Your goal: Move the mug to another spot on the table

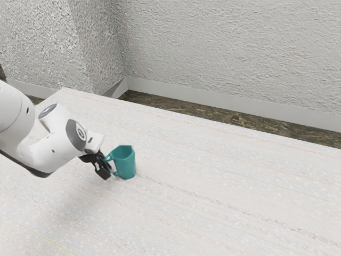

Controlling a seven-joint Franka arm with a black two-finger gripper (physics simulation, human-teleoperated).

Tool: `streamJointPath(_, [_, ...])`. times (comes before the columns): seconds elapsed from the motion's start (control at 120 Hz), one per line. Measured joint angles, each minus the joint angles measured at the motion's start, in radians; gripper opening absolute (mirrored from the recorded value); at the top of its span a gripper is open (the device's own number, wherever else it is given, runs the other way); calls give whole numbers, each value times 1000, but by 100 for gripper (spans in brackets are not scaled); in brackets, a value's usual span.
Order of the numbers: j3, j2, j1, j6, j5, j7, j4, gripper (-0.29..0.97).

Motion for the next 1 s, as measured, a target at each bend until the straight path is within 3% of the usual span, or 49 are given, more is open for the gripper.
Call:
streamJointPath(0.167, [1,-155,0,-6,1,5,-86,56])
streamJointPath(0.4, [3,-400,1,-11,31,8,-96,64])
streamJointPath(0.592, [4,-402,0,-134,321,-80,109,66])
streamJointPath(0.675, [0,-386,-1,-261,503,-168,257,67])
streamJointPath(0.8, [-41,-366,1,-477,708,-333,441,67])
streamJointPath(0.883, [-77,-324,-11,-607,786,-441,561,68])
streamJointPath(1.0, [-122,-314,-25,-723,834,-573,604,68])
